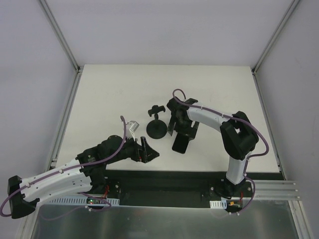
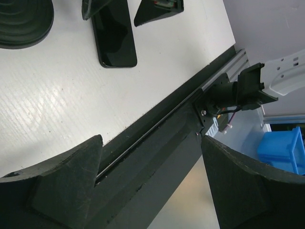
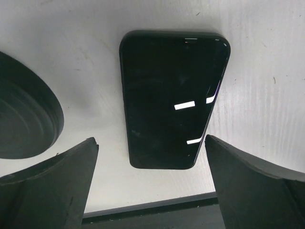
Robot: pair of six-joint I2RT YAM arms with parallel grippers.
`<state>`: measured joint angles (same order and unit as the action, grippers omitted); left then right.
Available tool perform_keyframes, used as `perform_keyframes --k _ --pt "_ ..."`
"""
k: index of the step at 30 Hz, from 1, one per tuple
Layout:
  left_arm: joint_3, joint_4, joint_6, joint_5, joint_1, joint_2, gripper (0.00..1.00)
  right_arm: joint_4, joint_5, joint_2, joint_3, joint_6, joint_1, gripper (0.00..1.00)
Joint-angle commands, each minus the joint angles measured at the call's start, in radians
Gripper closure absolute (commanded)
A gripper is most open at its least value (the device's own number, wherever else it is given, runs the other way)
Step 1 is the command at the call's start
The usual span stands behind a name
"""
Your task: Place the phone on the phone stand
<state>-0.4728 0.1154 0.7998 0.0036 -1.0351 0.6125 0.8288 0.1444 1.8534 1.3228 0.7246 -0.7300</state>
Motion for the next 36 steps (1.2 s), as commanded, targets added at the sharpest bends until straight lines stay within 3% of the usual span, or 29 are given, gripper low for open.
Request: perform_keyframes --k 1,10,21,27,30,31,36 --pt "0.02 0.007 -0.008 0.068 -0.008 -0.019 0.17 0.076 -0.016 0.03 0.049 0.044 0.024 0.04" --pt "0.036 0.036 -0.022 0.102 -0.008 -0.088 0.17 0.058 -0.026 0.07 0.018 0.041 0.046 0.01" --pt "0.02 0.092 -0.022 0.111 -0.008 -0.119 0.18 -0.025 -0.08 0.079 -0.045 0.065 0.064 0.14" --pt "0.003 0.112 0.016 0.113 -0.008 -0.083 0.18 -0.074 -0.1 0.057 -0.13 0.079 0.066 0.35" --pt "-0.01 0.118 0.032 0.119 -0.008 -0.066 0.18 -0.098 -0.083 0.015 -0.175 0.085 0.07 0.51" --pt "-0.013 0.121 0.035 0.118 -0.008 -0.063 0.18 -0.117 -0.077 0.004 -0.198 0.084 0.07 0.62" --pt "-0.032 0.127 0.038 0.107 -0.008 -0.007 0.17 -0.123 -0.054 -0.01 -0.218 0.059 0.076 0.99"
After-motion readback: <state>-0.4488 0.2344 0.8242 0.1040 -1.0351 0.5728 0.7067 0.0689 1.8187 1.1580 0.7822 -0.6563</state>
